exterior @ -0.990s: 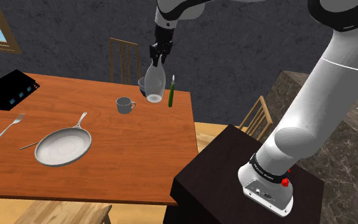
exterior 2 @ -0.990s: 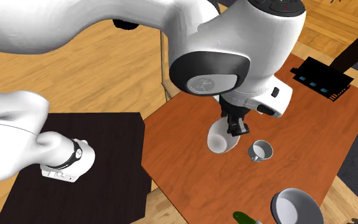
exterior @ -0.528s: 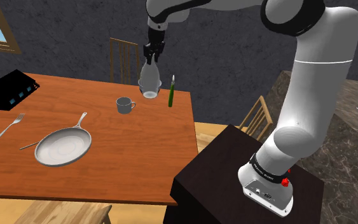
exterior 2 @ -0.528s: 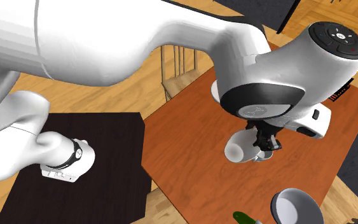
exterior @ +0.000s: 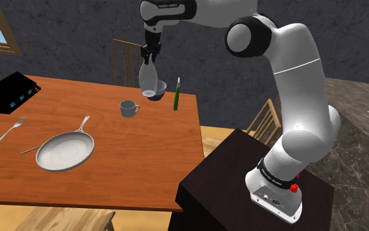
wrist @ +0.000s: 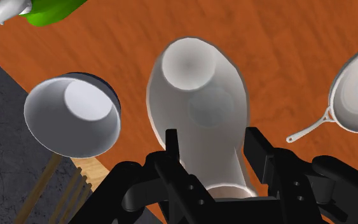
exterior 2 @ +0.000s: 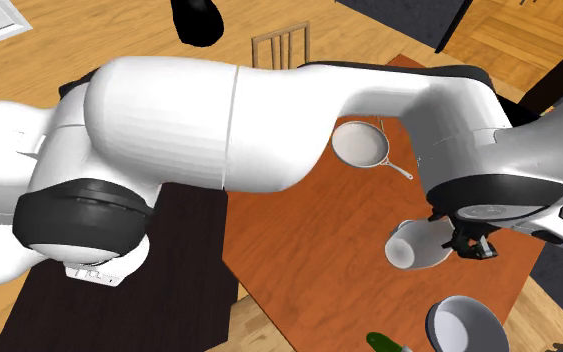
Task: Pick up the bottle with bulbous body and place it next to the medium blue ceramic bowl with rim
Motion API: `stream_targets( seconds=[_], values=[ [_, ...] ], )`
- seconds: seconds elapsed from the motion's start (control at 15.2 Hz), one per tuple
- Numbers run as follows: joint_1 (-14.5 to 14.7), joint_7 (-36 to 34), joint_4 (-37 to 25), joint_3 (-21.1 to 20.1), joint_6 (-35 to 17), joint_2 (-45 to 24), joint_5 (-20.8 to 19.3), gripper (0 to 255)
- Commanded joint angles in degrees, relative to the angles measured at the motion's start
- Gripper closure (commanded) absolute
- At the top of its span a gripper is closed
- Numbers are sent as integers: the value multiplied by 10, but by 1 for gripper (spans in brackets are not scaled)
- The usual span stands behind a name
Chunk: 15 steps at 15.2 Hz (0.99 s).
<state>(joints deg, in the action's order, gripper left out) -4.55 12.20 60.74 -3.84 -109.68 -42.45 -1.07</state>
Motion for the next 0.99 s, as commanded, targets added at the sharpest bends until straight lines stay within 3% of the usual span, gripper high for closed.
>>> stream_targets(
  seconds=[0.0,0.92],
  values=[
    [0,3,-60,1,15,-44,-1,255],
    [-1,4,17,2,-80,-62,-2,255]
  ],
)
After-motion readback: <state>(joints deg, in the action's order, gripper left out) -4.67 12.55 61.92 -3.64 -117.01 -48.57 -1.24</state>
